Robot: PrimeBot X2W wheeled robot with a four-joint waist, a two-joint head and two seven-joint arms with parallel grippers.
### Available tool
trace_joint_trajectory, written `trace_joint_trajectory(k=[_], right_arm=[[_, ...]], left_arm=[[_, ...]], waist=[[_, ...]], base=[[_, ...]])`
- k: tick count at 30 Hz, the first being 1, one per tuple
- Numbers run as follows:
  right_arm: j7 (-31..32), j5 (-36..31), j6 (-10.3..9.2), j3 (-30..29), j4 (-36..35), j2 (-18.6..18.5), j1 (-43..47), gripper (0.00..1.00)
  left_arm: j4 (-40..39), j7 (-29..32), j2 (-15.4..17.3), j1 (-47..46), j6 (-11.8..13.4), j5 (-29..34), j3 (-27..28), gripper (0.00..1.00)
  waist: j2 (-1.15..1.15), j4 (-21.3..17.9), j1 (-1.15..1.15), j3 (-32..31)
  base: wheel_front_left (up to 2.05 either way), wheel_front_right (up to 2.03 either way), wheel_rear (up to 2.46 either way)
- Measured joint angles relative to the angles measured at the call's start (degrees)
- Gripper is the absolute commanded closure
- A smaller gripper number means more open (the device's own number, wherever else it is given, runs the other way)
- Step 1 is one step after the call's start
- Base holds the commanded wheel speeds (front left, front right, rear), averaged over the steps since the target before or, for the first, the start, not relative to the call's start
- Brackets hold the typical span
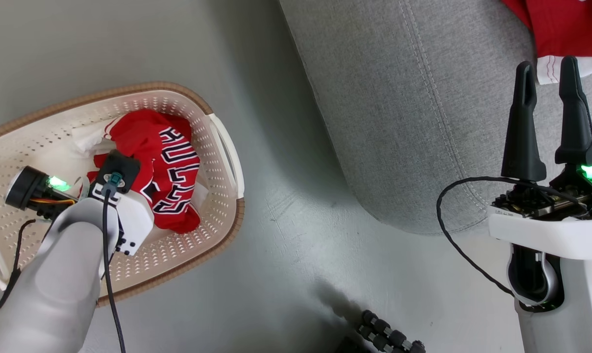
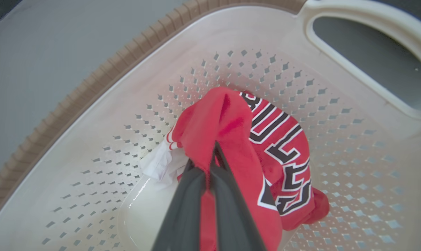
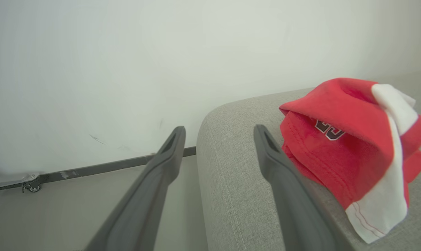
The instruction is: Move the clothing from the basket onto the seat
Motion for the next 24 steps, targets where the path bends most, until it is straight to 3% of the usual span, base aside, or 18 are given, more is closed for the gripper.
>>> trace_joint_trajectory(k=[24], right_arm=[[-0.01,-5.11,0.00,-0.33,1.65,-0.05,-0.01,0.00]], left_arm=[[-8.80,-4.46,-1.56,6.38,3.38,-4.36,3.83,1.00]], waist=[[0.00,4.70,0.00,-7.62]], base=[[0.00,0.00,0.00]])
